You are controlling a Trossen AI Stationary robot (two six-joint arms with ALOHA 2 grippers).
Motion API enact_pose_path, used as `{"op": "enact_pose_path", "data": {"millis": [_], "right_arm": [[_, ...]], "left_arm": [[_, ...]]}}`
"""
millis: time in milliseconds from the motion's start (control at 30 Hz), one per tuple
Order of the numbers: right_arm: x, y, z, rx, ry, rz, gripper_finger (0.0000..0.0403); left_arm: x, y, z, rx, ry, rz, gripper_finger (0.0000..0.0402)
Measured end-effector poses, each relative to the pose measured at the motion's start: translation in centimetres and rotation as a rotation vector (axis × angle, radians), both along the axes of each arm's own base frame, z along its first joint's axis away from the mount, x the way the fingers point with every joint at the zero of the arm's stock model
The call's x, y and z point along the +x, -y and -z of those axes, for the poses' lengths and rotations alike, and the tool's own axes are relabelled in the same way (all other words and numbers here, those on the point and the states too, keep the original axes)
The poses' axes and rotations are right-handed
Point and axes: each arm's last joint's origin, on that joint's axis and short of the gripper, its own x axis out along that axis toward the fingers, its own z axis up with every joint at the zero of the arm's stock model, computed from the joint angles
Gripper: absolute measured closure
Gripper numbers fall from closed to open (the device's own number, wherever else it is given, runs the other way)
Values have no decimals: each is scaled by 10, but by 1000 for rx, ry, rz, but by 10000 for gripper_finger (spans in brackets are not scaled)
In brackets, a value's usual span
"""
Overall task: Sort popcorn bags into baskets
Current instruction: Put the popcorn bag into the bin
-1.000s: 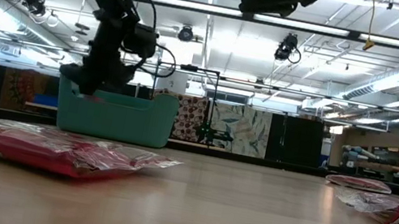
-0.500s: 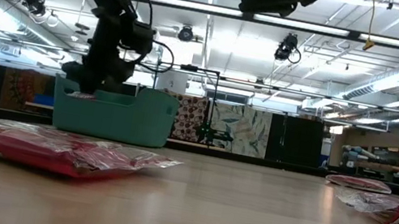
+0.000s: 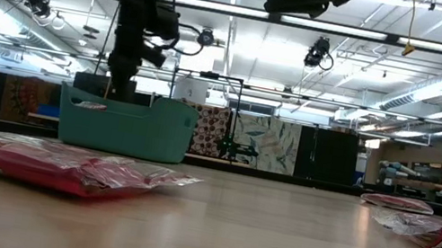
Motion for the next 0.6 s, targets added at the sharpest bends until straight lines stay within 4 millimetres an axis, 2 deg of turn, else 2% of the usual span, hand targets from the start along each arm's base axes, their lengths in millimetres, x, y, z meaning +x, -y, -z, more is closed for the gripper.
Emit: {"op": "enact_pose_path", "data": {"millis": [100,233,433,533,600], "right_arm": [[0,0,0,0,0,0,286],[0,0,0,4,5,2,286],[0,-1,-1,10,8,2,286],[0,-1,-1,8,7,1,286],[0,-1,-1,1,7,-3,286]], "left_arm": [[-4,0,-1,-121,134,-123,320],[-12,-2,6,-146,157,-253,310],[-16,-5,14,-176,247,-459,244],[-12,4,20,-236,262,-466,207],[-4,13,23,-199,216,-433,187]]}}
